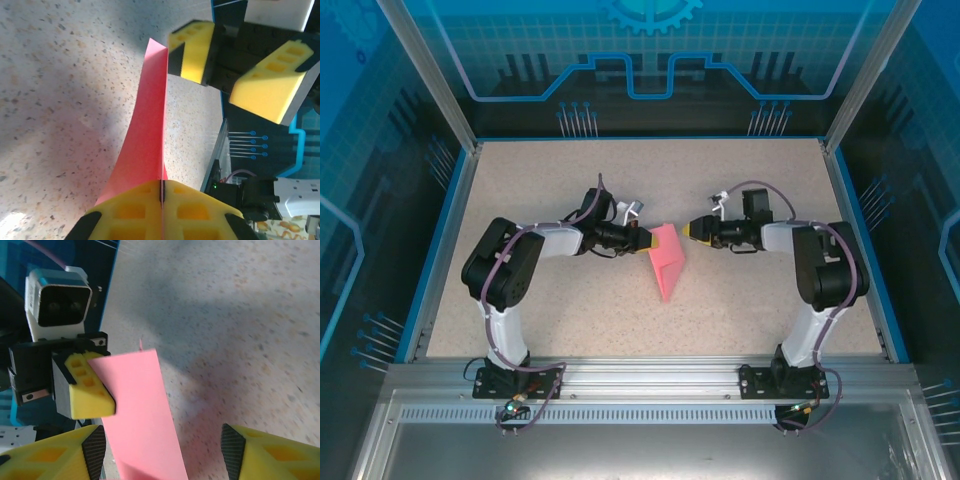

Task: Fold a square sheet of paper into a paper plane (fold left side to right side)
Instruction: Fold the wing for the fifth time at the center of the table.

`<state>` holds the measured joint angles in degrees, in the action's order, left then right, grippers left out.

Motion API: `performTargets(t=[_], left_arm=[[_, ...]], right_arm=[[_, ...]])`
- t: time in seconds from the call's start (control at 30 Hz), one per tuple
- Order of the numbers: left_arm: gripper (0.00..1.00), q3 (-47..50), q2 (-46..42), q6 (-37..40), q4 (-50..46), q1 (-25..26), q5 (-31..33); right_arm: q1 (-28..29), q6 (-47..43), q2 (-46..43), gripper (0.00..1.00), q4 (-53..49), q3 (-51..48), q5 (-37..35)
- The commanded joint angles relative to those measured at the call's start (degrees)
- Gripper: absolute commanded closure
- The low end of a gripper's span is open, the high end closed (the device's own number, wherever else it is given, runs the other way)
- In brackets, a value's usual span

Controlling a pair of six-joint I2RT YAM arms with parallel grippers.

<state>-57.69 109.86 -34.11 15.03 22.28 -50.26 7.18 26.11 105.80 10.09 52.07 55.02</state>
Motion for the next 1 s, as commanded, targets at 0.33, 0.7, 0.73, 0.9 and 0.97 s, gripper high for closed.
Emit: performTargets(t=[0.33, 0.7, 0.73, 0.9, 0.97], left_arm=[[1.00, -0.6, -1.6, 3.3, -0.4, 0.3, -8.0], [1.00, -2.0, -0.8, 4.0, -2.7, 1.4, -8.1], [1.00, -2.2, -0.7, 4.3, -3.0, 1.5, -7.9], [1.00, -2.9, -0.3, 5.1, -4.5, 1.9, -7.7], [1.00, -3.3, -0.1, 5.8, -5.7, 2.0, -7.4]], right_arm=[[2.3, 2.2, 4.2, 0.39, 4.3, 2.7, 8.7], [2.4, -3.0, 3.4, 0.60, -3.2, 4.0, 12.6], [2.3, -3.5, 3.2, 0.62, -3.9, 4.0, 12.5], [2.4, -5.2, 2.8, 0.73, -6.4, 3.9, 12.4], [2.4, -5.9, 2.7, 0.79, -7.3, 4.0, 12.2]])
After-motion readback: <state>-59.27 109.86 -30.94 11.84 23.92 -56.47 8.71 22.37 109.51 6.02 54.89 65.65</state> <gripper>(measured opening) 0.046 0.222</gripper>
